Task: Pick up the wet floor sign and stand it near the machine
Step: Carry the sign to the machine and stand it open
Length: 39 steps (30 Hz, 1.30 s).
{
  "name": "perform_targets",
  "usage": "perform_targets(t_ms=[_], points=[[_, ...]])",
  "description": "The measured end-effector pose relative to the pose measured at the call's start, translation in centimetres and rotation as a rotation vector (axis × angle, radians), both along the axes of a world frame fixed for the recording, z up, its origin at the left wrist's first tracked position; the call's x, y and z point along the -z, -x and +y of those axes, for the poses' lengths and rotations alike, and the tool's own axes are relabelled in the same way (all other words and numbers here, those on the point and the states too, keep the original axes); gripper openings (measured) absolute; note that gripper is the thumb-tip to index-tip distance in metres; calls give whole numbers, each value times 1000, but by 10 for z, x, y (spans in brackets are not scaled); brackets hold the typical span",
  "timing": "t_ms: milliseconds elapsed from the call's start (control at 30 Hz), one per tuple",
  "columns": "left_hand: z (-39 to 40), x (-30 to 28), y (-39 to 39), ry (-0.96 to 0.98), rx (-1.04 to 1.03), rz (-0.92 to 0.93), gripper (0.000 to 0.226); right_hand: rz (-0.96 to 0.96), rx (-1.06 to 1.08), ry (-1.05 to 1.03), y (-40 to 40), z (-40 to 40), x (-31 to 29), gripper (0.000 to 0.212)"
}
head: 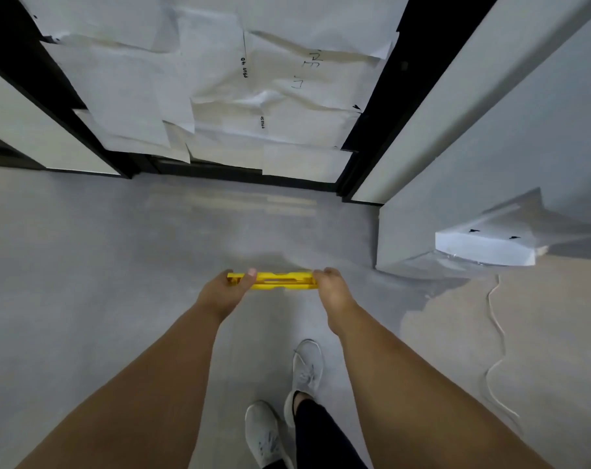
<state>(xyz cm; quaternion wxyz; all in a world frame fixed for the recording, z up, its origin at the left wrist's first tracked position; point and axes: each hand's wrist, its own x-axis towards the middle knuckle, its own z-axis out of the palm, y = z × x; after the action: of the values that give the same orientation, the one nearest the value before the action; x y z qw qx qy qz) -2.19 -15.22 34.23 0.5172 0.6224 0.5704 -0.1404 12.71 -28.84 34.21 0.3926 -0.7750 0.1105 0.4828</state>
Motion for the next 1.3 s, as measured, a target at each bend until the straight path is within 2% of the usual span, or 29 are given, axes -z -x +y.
perform_targets(t_ms=[133,167,300,367,500,633,733,833,967,1167,1300], points=[[-45,-3,5,83,-50,-54,59,-33,80,86,25,-49,3,13],[-57,-2,5,129,-93,-61,56,-33,110,122,30,-63,4,11],[-104,16,5,231,-162,45,62,97,206,215,41,-118,11,38],[-124,27,7,261,-209,87,57,120,187,239,40,-139,13,42],[-170,37,2,309,-209,91,48,76,83,260,20,-188,21,36],[-225,40,-15,328,-213,64,31,36,42,220,-5,-249,18,13],[-275,24,-44,325,-238,-23,24,-17,117,159,-30,-304,13,18],[-324,5,-78,277,-180,-115,44,-84,169,140,-58,-357,3,27],[-393,-13,-118,224,-31,-228,46,-135,303,98,-95,-431,-1,33],[-453,-2,-131,102,222,-100,54,-168,336,104,-117,-490,4,29],[-476,8,-136,17,303,-146,50,-196,351,97,-122,-514,14,24]])
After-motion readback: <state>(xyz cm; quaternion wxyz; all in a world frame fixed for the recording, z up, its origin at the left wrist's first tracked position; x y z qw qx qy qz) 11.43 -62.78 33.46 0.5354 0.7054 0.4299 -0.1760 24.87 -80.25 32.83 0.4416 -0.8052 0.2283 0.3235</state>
